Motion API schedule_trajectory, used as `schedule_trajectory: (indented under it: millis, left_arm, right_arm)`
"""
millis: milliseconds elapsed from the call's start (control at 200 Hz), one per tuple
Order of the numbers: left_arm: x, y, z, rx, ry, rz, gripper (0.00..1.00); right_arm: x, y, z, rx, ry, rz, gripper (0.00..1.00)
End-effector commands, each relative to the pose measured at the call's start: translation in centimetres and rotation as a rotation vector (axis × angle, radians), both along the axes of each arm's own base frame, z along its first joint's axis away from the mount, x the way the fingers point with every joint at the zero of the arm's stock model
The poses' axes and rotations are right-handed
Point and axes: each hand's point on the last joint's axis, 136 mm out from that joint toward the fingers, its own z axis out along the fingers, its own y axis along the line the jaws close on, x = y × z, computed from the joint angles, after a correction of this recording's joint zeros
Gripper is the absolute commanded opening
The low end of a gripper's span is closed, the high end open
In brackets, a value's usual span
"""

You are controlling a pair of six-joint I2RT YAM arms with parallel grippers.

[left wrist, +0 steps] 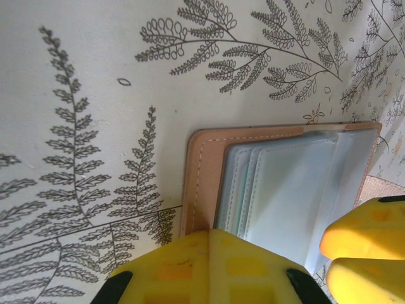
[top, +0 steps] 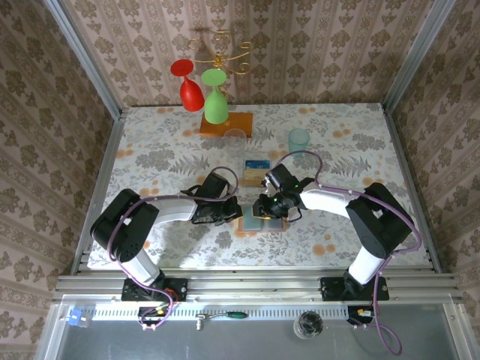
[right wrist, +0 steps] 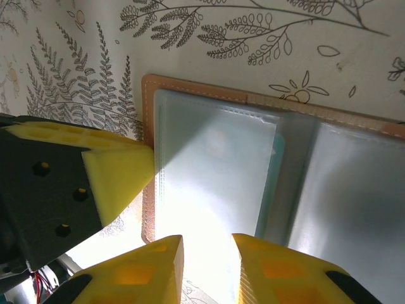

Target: Take the credit cards out of the card holder

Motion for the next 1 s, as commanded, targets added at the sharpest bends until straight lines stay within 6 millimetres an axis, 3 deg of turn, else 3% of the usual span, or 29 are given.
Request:
schedule_trajectory:
  millis: [0,340,990]
  left_arm:
    - [-0.4,1.0,-1.1,0.074,0.014,-0.008,0.02]
    - [-0.4,1.5,-1.3,0.083,0.019,-0.002,0.01]
    - [-0.3,1.8,-1.5,0.082,0.029,-0.008,0.0]
  right_arm:
    - [0.5,1.3,0.6,0.038,0.007,0.002,0.26]
    - [0.6,2.0,-0.2,0.027,0.028,0.01,0.25]
    - [0.2,-0.9,-0.3,-0.111,-0.03,-0.002,0.25]
